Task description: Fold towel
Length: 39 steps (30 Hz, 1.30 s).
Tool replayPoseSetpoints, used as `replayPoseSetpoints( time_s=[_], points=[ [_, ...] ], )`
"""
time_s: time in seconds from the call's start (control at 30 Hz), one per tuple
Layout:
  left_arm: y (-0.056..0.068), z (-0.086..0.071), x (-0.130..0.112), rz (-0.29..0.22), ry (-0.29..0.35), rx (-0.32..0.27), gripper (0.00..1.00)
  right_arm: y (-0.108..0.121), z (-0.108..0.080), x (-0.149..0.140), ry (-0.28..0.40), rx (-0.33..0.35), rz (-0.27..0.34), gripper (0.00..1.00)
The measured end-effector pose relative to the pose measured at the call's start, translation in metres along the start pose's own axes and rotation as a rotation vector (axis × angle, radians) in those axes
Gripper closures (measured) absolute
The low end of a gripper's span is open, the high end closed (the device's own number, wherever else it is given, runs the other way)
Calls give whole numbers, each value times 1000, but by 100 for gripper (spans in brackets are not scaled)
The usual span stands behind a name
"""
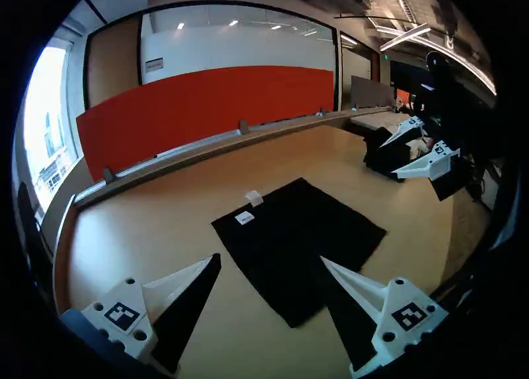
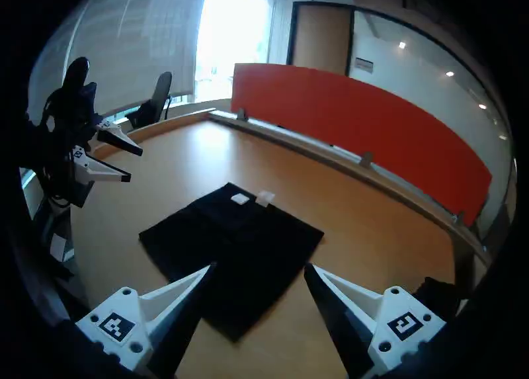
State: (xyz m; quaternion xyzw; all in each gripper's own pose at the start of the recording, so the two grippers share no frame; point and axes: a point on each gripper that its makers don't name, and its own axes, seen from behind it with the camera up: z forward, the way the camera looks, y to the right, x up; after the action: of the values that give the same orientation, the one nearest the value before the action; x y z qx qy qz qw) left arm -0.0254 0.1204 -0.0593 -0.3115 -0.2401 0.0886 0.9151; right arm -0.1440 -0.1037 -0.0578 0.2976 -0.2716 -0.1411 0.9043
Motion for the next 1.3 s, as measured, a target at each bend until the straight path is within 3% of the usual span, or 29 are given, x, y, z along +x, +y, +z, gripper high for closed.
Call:
replayPoseSetpoints(
  time_s=[0.37, 0.8, 1.3],
  points=[
    [16, 18, -40, 24, -73, -40, 0, -11, 21, -44, -72, 26, -12, 0],
    [23, 41, -89, 29, -163, -71, 0, -24, 40, -96, -168, 62, -31, 0],
    [35, 55, -123, 10, -238, -111, 0, -33, 52, -132, -255, 98, -28, 0]
  ],
)
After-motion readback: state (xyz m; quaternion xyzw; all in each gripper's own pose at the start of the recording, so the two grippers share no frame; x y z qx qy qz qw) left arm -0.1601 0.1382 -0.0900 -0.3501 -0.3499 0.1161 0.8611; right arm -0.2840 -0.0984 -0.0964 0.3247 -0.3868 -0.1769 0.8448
